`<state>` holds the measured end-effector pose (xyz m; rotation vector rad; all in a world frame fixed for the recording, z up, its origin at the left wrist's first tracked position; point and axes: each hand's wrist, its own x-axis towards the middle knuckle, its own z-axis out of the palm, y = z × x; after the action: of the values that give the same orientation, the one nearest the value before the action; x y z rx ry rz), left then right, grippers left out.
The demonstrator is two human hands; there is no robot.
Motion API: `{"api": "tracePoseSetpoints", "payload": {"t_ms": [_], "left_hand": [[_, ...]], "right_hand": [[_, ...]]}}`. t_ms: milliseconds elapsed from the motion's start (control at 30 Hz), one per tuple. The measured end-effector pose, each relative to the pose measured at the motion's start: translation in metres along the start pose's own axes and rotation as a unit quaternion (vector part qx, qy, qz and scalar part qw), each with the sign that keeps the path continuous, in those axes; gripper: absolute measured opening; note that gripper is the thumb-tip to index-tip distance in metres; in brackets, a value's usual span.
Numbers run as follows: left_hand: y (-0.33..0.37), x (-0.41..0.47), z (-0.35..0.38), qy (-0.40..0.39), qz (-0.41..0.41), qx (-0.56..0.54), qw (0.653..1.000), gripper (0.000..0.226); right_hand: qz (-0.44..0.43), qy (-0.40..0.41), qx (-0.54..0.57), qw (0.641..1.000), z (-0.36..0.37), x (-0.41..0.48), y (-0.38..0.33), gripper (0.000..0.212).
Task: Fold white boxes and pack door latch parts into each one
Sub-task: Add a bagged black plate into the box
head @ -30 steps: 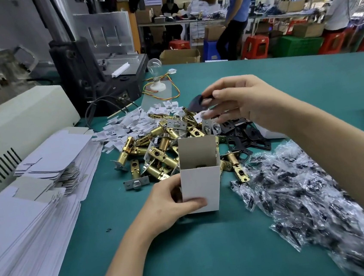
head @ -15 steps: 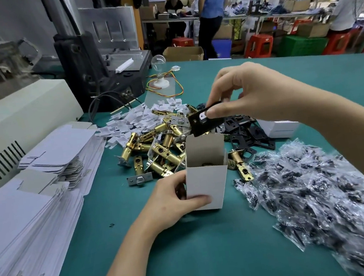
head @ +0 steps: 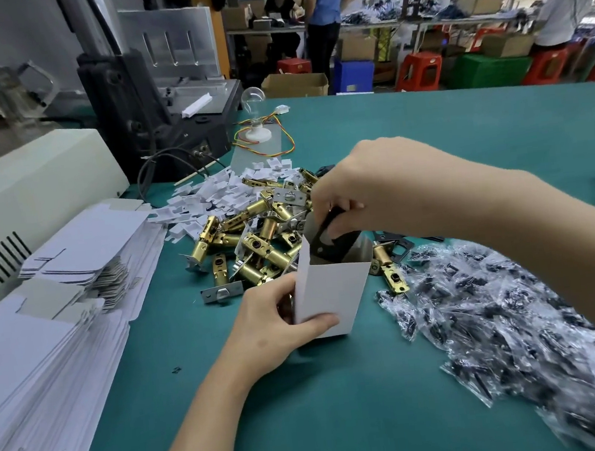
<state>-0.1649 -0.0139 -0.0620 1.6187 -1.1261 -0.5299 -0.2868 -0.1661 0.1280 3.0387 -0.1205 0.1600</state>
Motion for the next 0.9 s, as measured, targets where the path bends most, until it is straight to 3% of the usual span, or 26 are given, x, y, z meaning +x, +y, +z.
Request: {"api": "tracePoseSetpoints", "payload": {"t_ms": [300, 500, 733, 900], "left_hand": [[0.002, -0.001, -0.002, -0.008, -0.005, -0.008, 1.000, 0.052], [0.002, -0.001, -0.002, -0.014, -0.017, -0.007, 1.000, 0.048], [0.001, -0.001, -0.002, -0.023, -0.024, -0.013, 0.999, 0.047], [0.001, 0.000, -0.002, -0.027, -0.025, -0.014, 0.999, 0.048]], "right_hand": [[-0.018, -0.094, 0.012, 0.995, 0.012, 0.005, -0.012, 0.020], [-0.020, -0.107, 0.078, 0.991, 0.020, 0.003, -0.007, 0.035], [-0.039, -0.034, 0.211, 0.976, 0.034, -0.002, 0.000, 0.036], [-0.009, 0.032, 0.228, 0.973, 0.032, -0.009, 0.007, 0.034]]}}
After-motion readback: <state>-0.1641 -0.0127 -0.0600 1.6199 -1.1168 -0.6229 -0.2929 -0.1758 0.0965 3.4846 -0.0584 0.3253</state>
